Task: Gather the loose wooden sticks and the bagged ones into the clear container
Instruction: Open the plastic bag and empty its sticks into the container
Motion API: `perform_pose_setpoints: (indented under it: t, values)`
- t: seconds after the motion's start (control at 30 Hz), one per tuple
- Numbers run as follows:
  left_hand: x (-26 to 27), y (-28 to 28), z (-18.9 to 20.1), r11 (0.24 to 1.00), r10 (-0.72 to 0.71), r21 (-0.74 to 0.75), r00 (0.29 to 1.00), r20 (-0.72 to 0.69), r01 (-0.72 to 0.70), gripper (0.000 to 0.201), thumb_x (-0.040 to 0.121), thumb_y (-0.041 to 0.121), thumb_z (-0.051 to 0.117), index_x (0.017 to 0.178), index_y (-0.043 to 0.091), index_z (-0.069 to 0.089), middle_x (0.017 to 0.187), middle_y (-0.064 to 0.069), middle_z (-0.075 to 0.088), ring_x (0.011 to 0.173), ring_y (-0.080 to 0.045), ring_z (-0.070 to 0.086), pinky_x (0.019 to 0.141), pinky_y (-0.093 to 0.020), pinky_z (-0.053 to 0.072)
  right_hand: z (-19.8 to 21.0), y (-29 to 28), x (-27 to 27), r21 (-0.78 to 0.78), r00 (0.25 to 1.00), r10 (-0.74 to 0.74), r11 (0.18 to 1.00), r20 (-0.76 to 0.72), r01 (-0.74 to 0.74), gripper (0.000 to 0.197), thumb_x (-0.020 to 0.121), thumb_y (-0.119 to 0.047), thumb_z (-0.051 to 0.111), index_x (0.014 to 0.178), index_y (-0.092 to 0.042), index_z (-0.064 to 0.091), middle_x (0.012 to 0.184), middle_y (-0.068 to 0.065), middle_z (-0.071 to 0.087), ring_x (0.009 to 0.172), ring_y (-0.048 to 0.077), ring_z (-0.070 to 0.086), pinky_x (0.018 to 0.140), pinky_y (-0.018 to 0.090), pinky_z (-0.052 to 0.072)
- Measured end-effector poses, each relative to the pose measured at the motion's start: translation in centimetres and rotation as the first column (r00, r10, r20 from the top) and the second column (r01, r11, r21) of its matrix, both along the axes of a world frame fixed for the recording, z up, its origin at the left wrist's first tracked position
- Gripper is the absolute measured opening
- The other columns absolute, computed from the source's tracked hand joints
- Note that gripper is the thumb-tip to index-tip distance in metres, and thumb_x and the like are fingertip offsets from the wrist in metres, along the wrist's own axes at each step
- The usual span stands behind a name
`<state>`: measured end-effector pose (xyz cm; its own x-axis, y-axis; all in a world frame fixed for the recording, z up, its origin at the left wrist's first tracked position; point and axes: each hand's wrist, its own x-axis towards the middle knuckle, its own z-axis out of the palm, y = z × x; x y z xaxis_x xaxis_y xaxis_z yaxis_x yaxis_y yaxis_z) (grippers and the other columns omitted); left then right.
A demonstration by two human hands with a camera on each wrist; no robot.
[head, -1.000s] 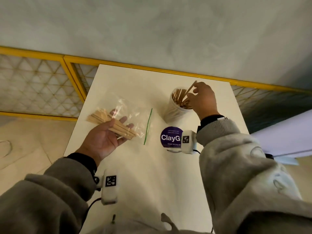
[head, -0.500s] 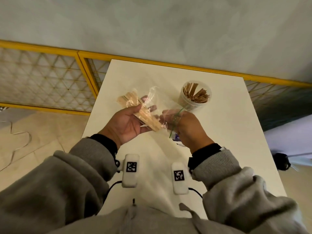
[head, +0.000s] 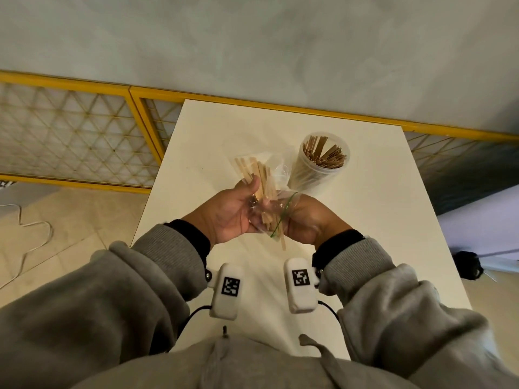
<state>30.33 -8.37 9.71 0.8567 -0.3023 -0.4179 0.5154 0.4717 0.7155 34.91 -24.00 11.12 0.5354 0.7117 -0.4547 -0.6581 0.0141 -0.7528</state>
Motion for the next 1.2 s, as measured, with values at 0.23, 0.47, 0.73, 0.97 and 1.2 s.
perform_pose_setpoints:
  t: [0.23,0.47,0.73,0.97,1.2]
  values:
    - [1.4,3.1,0.2,0.895,0.445,0.032,0.896,0.001,-0.444,0.06,0.082,0.04,0.066,0.132,0.014,0.045,0.125,-0.016,0.06,0.101,-0.034,0.064,0.092,-0.053,0.05,0.2,-1.4,0.2,-0.071,0.992,0.117,0.99,-0.039,-0.119,0.02,0.079,0.004,0.058,0.098,-0.004,0.058,0.072,0.008,0.066,0.065,0.022,0.07,0.067,0.034,0.058]
    - [1.6,1.3,1.0,0.941,0.301,0.16,0.954,0.013,-0.299,0.055,0.071,0.038,0.065,0.116,0.007,0.062,0.112,-0.012,0.065,0.087,-0.025,0.067,0.08,-0.039,0.054,-0.4,-0.9,0.3,-0.123,0.988,0.125,0.983,-0.087,-0.135,0.016,0.087,0.004,0.049,0.092,-0.005,0.061,0.077,0.013,0.062,0.069,0.026,0.066,0.065,0.035,0.058]
    - [1.6,5.2,-2.7,0.824,0.566,0.014,0.823,-0.049,-0.566,0.03,0.096,0.037,0.046,0.118,0.02,0.056,0.121,-0.004,0.063,0.11,-0.025,0.062,0.084,-0.036,0.049,0.4,-5.4,2.9,-0.416,0.977,0.212,0.892,0.031,-0.18,0.016,0.097,0.002,0.04,0.088,-0.007,0.05,0.072,0.007,0.051,0.06,0.018,0.056,0.06,0.031,0.052]
    - [-2.8,3.9,-10.2,0.855,0.445,0.35,0.888,-0.118,-0.383,0.072,0.088,0.041,0.061,0.144,0.011,0.029,0.084,0.006,0.056,0.073,-0.01,0.051,0.066,-0.026,0.038,4.3,-7.3,9.4,0.155,0.666,-0.499,0.848,0.554,0.506,0.008,0.096,-0.007,0.048,0.092,-0.012,0.053,0.077,0.002,0.06,0.081,0.021,0.058,0.081,0.035,0.049]
    - [-3.4,4.3,-10.1,0.474,0.432,0.84,0.901,0.037,-0.262,0.065,0.087,0.041,0.06,0.142,0.02,0.032,0.142,-0.011,0.04,0.124,-0.028,0.046,0.1,-0.036,0.037,2.5,-3.7,13.9,-0.011,0.467,-0.478,0.69,0.744,0.724,0.019,0.079,-0.009,0.066,0.087,-0.021,0.054,0.083,0.002,0.06,0.079,0.017,0.057,0.075,0.027,0.049]
